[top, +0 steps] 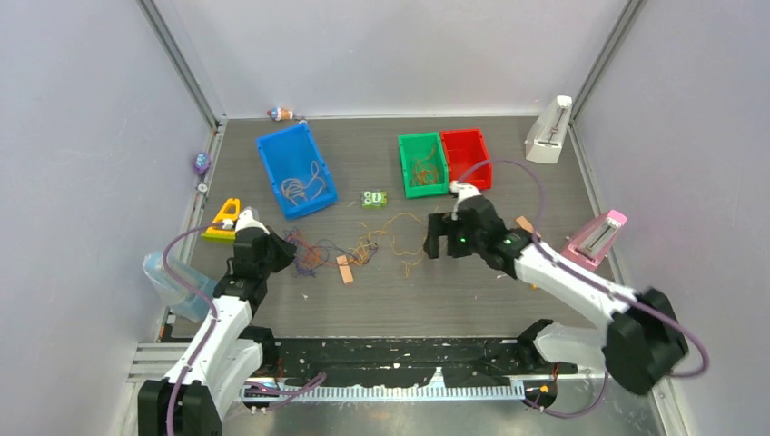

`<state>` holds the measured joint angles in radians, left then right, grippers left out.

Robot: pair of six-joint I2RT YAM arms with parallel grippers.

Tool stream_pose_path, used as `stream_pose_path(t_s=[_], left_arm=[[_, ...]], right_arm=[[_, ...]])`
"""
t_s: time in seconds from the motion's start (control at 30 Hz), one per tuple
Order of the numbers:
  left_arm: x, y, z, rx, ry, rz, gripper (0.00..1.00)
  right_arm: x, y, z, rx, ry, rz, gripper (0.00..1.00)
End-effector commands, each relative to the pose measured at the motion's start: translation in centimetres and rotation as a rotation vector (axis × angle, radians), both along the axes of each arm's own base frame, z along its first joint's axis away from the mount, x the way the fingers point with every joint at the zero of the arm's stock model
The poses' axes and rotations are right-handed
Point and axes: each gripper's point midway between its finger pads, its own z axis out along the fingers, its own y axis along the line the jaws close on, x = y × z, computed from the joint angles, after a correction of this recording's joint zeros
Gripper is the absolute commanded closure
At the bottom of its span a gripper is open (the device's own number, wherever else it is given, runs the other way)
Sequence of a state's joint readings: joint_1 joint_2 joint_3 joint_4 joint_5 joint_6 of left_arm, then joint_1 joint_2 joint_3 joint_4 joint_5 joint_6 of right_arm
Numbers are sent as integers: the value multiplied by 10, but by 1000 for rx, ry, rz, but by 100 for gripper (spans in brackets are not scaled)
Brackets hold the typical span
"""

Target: Untangle the cables

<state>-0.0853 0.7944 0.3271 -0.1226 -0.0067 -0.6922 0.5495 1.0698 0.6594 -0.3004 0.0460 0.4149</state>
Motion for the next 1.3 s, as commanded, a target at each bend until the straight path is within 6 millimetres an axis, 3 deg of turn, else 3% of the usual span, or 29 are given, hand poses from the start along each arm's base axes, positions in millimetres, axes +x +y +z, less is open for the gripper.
stream_pose_path(t_s=[0.0, 0.03, 0.07, 0.17, 0.3, 0.47, 0.5, 0.57, 0.6, 0.63, 0.73, 0.77, 0.8, 0.83, 0.87, 0.9, 0.93, 1.07, 1.13, 1.27], left_arm=[[14, -2, 28, 18, -96, -22, 100], [14, -2, 29, 19, -99, -23, 100], [13, -1, 29, 20, -97, -22, 100], [12, 0, 33, 29, -106, -19, 100], [11, 2, 34, 39, -111, -15, 100], [12, 2, 34, 39, -110, -16, 100], [12, 3, 34, 41, -109, -13, 100], [13, 6, 36, 50, -108, 4, 100], [13, 8, 36, 56, -106, 16, 100], [12, 11, 36, 62, -104, 33, 100], [10, 23, 39, 86, -103, 99, 100], [8, 28, 39, 95, -103, 121, 100], [6, 34, 40, 107, -103, 152, 100], [4, 38, 39, 116, -99, 178, 100], [3, 42, 40, 120, -101, 199, 100], [1, 44, 39, 122, -100, 213, 100], [0, 46, 40, 124, -103, 226, 100], [-4, 54, 39, 129, -100, 268, 100], [-5, 57, 39, 130, -99, 288, 100], [-7, 61, 38, 123, -91, 315, 100]], right_arm=[[16, 61, 0, -72, 4, 250, 5], [22, 69, 4, -87, -3, 263, 5], [25, 66, -13, -164, 24, 253, 5], [35, 71, -26, -213, 40, 250, 5], [38, 85, -47, -205, 73, 309, 5], [39, 84, -74, -260, 142, 308, 2], [39, 83, -78, -270, 150, 306, 8], [39, 76, -79, -291, 151, 282, 42], [39, 73, -78, -298, 146, 270, 72], [42, 62, -75, -315, 132, 224, 89], [44, 27, -70, -320, 129, 92, 94], [53, 6, -57, -282, 111, -3, 94], [57, -24, -60, -267, 128, -95, 95], [62, -38, -43, -209, 90, -170, 95], [62, -70, -34, -160, 71, -285, 95], [65, -86, -28, -134, 46, -346, 95], [62, -119, -17, -105, 7, -466, 95], [43, -208, 21, -93, -133, -814, 95], [29, -236, 37, -84, -181, -939, 95], [11, -261, 55, -50, -241, -1094, 95]])
